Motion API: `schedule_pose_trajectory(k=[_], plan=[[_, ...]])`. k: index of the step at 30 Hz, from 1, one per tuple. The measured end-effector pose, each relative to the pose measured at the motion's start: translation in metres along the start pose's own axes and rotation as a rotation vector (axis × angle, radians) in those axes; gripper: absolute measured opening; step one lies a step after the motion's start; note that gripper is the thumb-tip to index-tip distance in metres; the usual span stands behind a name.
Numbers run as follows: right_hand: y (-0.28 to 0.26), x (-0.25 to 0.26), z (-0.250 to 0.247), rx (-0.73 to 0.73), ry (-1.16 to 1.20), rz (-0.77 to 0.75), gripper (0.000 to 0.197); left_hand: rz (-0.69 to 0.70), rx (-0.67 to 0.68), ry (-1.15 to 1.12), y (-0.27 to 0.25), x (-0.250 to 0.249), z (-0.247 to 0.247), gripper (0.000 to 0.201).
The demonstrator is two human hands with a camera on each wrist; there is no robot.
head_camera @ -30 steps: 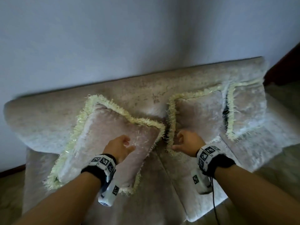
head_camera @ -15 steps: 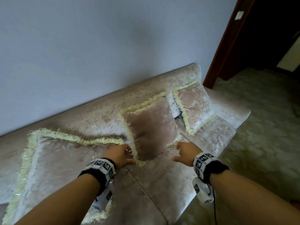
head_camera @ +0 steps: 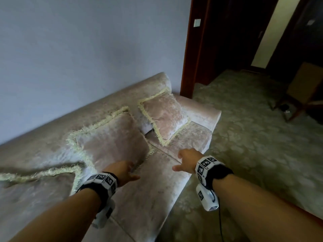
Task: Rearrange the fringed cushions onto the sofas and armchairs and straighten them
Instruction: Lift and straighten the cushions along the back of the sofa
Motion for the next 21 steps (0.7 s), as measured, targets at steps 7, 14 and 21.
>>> schedule_pose_trajectory(k=[7, 14, 21], plan=[[0.022, -0.058, -0.048, -0.073, 0.007, 0.062, 0.061, 0.128, -0.051, 0.066, 0.067, -0.087, -0.046, 0.058], [0.094, -0.083, -0.076, -0.081, -0.041, 0.115, 0.056, 0.189, -0.024, 0.086, 0.156, -0.114, -0.067, 0.057], [0.189, -0.072, -0.121, -0.074, -0.087, 0.114, 0.059, 0.173, -0.015, 0.033, 0.26, -0.086, -0.103, 0.05]])
Point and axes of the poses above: each hand's wrist, its own y-axis towards the middle knuckle, its own z-axis out of the palm, x = y × z, the point moved 8 cm from there along y, towards the middle knuckle, and after that the axes turned 7 degrees about z, right-handed, at the moved point
